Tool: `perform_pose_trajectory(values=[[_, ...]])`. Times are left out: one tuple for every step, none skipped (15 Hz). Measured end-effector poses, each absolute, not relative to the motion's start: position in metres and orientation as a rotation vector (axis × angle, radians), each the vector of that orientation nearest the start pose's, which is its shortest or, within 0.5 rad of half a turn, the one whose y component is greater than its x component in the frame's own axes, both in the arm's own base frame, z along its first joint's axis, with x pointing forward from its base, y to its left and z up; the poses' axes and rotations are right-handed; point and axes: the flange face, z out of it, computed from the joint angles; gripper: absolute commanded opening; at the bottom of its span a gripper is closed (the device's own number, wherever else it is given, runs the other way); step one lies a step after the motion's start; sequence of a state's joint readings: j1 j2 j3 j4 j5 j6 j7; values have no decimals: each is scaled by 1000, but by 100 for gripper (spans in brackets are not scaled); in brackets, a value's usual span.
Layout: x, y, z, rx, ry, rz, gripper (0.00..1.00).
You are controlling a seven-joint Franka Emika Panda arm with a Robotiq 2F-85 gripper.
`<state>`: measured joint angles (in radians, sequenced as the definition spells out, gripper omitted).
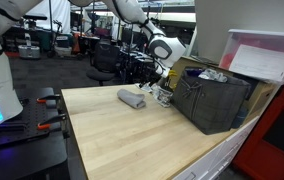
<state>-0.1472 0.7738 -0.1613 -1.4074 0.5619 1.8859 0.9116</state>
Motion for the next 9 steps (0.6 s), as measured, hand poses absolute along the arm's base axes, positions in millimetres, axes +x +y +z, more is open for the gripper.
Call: perform_pose_trajectory(values=[[681, -146, 229, -2185, 1810, 544, 100], [677, -137, 226, -2259, 1767, 551, 100], [673, -129, 223, -2332, 1719, 558, 100], [670, -120, 219, -2404, 1669, 565, 100], [668, -113, 215, -2473, 1617, 570, 100], [666, -106, 212, -2540, 1561, 575, 100], [665, -100, 209, -2606, 1503, 577, 100], [664, -95, 207, -2670, 1442, 577, 100], [663, -91, 207, -2733, 1379, 574, 100]])
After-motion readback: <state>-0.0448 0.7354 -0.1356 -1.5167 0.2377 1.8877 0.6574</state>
